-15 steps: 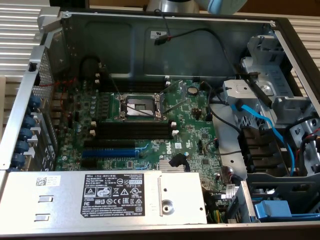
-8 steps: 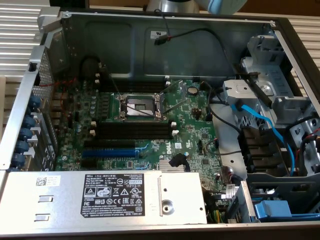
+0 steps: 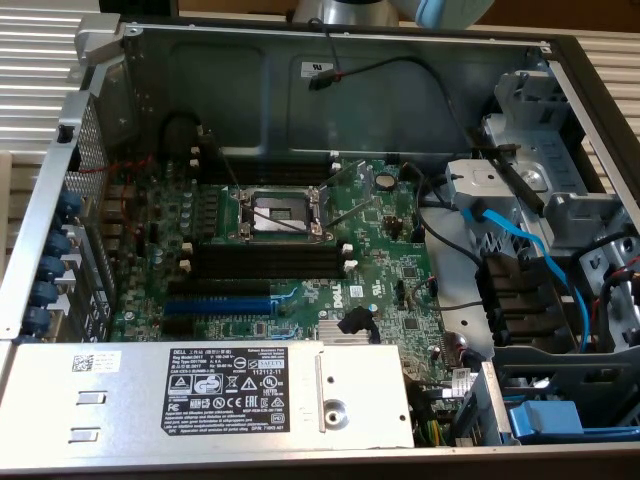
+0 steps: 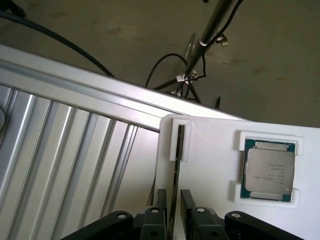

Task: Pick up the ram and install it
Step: 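Pick up the ram and move it above insertion slot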

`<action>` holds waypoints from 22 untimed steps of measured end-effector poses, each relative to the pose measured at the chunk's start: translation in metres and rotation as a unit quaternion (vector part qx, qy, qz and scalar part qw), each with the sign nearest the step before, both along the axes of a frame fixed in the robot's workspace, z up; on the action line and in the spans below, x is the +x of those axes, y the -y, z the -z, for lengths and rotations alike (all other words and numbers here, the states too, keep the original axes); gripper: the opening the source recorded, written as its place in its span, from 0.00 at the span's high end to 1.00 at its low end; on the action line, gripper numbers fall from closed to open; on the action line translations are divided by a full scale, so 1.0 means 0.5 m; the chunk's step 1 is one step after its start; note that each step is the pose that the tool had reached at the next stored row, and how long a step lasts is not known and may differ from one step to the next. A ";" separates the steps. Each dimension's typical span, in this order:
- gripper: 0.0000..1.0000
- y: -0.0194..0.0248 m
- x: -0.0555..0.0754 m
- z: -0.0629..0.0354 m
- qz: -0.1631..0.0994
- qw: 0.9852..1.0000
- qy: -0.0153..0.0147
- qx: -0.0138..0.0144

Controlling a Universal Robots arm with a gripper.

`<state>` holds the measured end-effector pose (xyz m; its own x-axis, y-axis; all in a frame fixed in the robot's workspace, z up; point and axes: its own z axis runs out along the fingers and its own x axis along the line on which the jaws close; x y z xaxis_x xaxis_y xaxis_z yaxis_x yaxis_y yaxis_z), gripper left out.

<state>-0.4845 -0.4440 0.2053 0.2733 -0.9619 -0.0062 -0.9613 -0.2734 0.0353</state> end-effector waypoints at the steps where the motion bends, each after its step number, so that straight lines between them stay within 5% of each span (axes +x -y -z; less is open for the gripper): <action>1: 0.75 -0.0001 0.000 0.000 0.000 1.000 0.000 0.000; 22: 0.75 -0.0002 0.008 0.000 -0.003 1.000 0.000 -0.002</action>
